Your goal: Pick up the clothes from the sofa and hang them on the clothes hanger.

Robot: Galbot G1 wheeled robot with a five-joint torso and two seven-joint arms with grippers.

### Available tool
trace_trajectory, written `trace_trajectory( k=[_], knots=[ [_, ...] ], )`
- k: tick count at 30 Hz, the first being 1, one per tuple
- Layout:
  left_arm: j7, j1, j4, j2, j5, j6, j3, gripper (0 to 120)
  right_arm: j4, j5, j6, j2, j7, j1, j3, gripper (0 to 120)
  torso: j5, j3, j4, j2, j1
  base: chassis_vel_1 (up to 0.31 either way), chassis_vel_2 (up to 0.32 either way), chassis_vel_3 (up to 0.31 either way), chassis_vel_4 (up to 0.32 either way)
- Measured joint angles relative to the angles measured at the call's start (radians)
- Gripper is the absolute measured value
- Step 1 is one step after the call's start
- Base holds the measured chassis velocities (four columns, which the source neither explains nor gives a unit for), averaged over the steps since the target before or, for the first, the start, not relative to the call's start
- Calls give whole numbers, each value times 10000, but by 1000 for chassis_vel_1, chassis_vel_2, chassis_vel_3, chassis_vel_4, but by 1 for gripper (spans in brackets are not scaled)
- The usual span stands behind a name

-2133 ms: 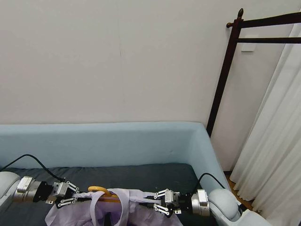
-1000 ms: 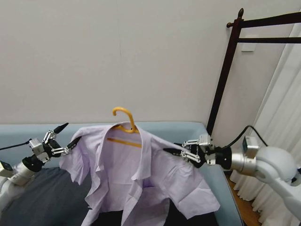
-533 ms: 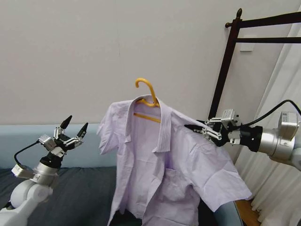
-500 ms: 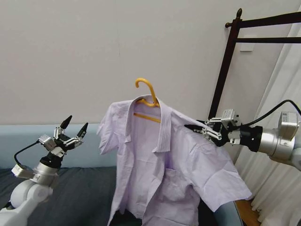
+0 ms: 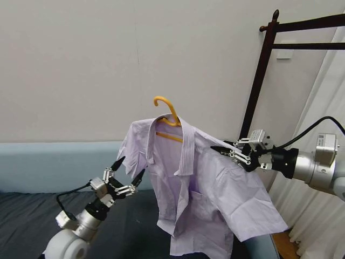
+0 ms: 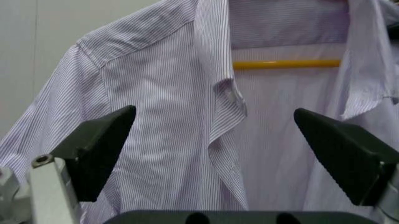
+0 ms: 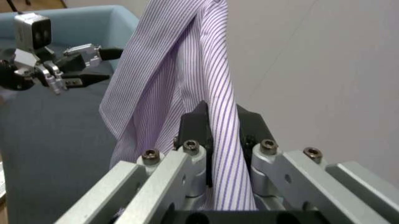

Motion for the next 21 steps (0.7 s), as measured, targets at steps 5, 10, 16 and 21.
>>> trace_trajectory(
  k=[5,10,16,21],
  knots=[
    [-586,-472,229,-319,277,32,553,86,-11,17,7,-8,0,-83,18,7,-1,0,1,0,0,0,0,0,0],
    [-599,-883,469,-429,308,-3,968,72,-12,3,12,51,-9,-111,13,7,-1,0,1,0,0,0,0,0,0],
    [-623,-1330,725,-575,236,-141,1323,49,-33,-29,12,82,-16,-154,12,7,-2,1,1,-1,0,0,0,0,0],
    [-617,-1480,811,-582,144,-199,1414,28,-38,-38,13,116,-16,-156,13,7,-2,0,2,-1,0,0,0,0,0]
  ],
)
